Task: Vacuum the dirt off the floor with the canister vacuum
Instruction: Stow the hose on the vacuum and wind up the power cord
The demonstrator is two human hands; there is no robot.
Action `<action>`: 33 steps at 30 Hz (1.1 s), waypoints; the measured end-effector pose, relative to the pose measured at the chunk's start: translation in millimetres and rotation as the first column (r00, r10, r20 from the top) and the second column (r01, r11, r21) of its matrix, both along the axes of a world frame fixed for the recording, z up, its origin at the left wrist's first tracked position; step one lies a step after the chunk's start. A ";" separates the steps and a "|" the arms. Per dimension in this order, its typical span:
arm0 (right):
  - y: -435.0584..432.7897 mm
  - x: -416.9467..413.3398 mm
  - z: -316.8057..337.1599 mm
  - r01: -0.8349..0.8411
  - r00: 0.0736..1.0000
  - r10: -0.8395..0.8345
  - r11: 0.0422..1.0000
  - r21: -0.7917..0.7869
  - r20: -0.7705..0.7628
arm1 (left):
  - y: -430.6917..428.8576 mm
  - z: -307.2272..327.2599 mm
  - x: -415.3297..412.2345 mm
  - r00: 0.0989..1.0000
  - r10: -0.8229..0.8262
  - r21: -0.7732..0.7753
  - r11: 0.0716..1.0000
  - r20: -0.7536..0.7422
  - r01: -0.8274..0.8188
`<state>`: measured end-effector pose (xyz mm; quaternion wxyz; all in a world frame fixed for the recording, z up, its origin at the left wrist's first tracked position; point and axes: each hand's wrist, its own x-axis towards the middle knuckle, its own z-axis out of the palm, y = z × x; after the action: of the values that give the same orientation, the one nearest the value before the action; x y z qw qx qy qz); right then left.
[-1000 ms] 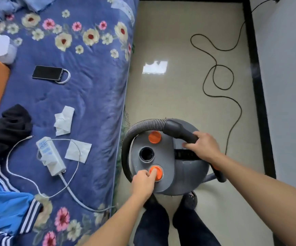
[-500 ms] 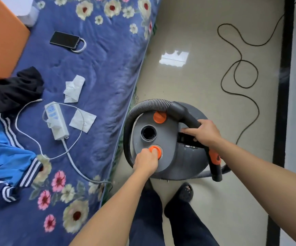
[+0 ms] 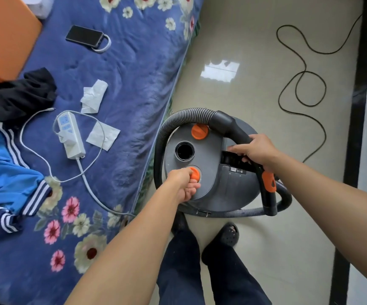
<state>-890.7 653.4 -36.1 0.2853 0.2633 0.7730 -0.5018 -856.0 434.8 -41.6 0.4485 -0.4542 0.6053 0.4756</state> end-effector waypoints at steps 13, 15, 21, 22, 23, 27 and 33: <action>3.8 -3.5 1.3 0.065 0.996 -0.065 0.998 -0.008 -0.062 | -4.7 9.1 1.9 0.944 -0.276 -0.242 0.943 -0.180 0.230; 6.3 -10.0 3.3 0.116 0.989 -0.117 0.993 -0.015 -0.092 | -7.3 13.5 -13.0 0.806 -0.538 -0.525 0.774 -0.247 0.355; 25.5 -8.5 -16.3 0.225 0.974 -0.225 0.974 0.027 -0.026 | 9.5 19.6 -73.2 0.186 -0.919 -0.764 0.393 -0.348 0.511; 28.4 -6.5 -20.7 0.261 0.965 -0.260 0.965 0.024 -0.015 | 10.7 15.2 -80.5 0.115 -0.940 -0.783 0.332 -0.321 0.526; 30.7 -5.2 -24.5 0.290 0.957 -0.290 0.957 0.016 -0.008 | 11.3 11.2 -86.3 0.078 -0.952 -0.791 0.291 -0.297 0.539; 32.9 -2.3 -33.6 0.316 0.949 -0.315 0.949 0.010 -0.009 | 13.0 4.8 -92.4 0.014 -0.949 -0.817 0.279 -0.315 0.505; 36.1 11.2 -35.1 0.329 0.944 -0.328 0.943 0.053 -0.026 | 21.2 -2.6 -79.6 0.050 -0.941 -0.834 0.319 -0.334 0.451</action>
<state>-879.5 689.5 -71.1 0.1834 0.3922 0.7345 -0.5226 -935.7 456.0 -44.2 0.1498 0.1035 0.9744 0.1316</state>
